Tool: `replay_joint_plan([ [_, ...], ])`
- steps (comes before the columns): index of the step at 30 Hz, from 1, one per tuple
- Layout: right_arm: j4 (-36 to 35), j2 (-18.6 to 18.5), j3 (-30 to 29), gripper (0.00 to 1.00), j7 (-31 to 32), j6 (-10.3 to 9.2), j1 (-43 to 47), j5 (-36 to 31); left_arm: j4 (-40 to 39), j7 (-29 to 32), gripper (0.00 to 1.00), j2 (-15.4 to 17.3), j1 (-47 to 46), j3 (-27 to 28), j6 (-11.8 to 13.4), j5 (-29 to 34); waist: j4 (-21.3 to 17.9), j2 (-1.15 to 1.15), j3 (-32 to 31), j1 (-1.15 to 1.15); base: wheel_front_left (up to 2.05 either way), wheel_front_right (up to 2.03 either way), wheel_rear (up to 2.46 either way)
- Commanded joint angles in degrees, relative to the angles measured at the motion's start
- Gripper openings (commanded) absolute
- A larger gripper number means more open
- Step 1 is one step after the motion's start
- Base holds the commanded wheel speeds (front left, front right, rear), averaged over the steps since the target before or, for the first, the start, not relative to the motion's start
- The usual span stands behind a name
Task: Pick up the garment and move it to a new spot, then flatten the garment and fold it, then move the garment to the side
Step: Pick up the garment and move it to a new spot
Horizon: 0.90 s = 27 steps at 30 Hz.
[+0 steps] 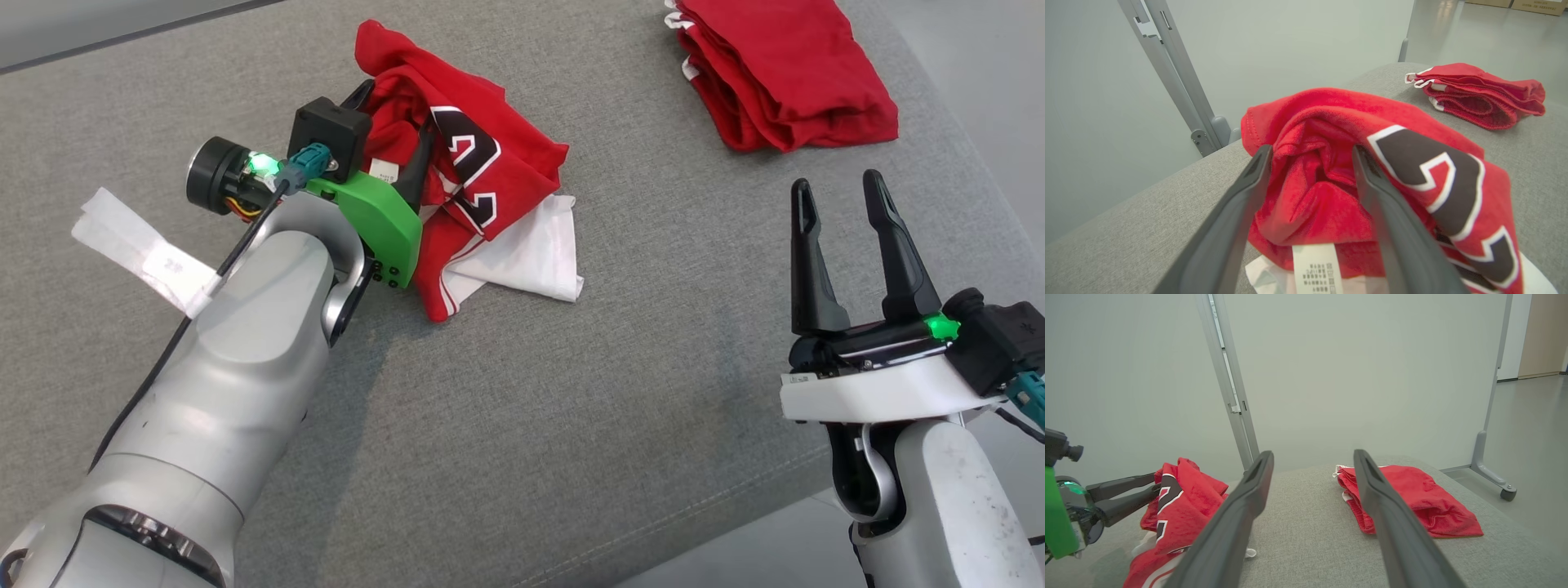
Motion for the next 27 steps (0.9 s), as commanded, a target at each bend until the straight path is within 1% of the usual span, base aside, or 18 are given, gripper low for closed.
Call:
replay_joint_plan([
  [1, 0.1, -0.1, -0.1, 1.0, -0.2, -0.04, 0.5, -0.3, 0.6, -0.3, 1.0, -0.2, -0.3, 0.4, -0.4, -0.1, 0.9, 0.35, -0.8, 0.0, 0.0, 0.0, 0.0],
  [5, 0.4, -0.1, -0.3, 1.0, -0.2, -0.04, 1.1, -0.7, 0.7, -0.8, 1.0, -0.8, 0.9, 1.6, -0.7, -0.4, 2.8, 0.35, -2.6, 0.0, 0.0, 0.0, 0.0],
  [8, 0.7, -0.1, -0.7, 1.0, -0.3, -0.04, 1.5, -0.9, -2.3, -0.6, 1.0, -0.9, 3.8, 3.9, 0.2, -0.4, 4.6, 0.35, -4.2, 0.0, 0.0, 0.0, 0.0],
  [10, 1.0, -0.1, -0.9, 1.0, -0.3, -0.04, 2.0, -1.1, -5.0, -0.6, 1.0, -1.2, 6.5, 6.2, 0.6, -1.0, 5.8, 0.35, -5.4, 0.0, 0.0, 0.0, 0.0],
  [12, 1.2, -0.1, -1.1, 1.0, -0.3, -0.04, 2.5, -1.3, -7.6, -0.6, 1.0, -1.6, 9.8, 7.4, 0.6, -0.6, 6.8, 0.35, -6.6, 0.0, 0.0, 0.0, 0.0],
  [16, 1.6, -0.1, -1.5, 1.0, -0.3, -0.04, 3.1, -1.6, -12.6, -0.6, 1.0, -2.3, 16.4, 8.6, 0.4, 0.8, 8.2, 0.35, -8.7, 0.0, 0.0, 0.0, 0.0],
  [17, 1.8, -0.1, -1.4, 1.0, -0.3, -0.04, 3.5, -1.6, -13.9, -0.6, 1.0, -2.8, 19.8, 8.5, 0.0, 1.3, 8.4, 0.35, -9.5, 0.0, 0.0, 0.0, 0.0],
  [23, 1.9, -0.1, -1.2, 1.0, -0.3, -0.04, 3.4, -1.3, -13.8, -0.6, 1.0, -3.8, 24.8, 7.7, -0.4, 1.2, 7.7, 0.35, -10.3, 0.0, 0.0, 0.0, 0.0],
  [27, 1.7, -0.1, -1.4, 1.0, -0.3, -0.04, 3.4, -1.1, -12.3, -0.6, 1.0, -4.4, 26.2, 7.2, -0.5, 0.7, 5.9, 0.35, -9.9, 0.0, 0.0, 0.0, 0.0],
])
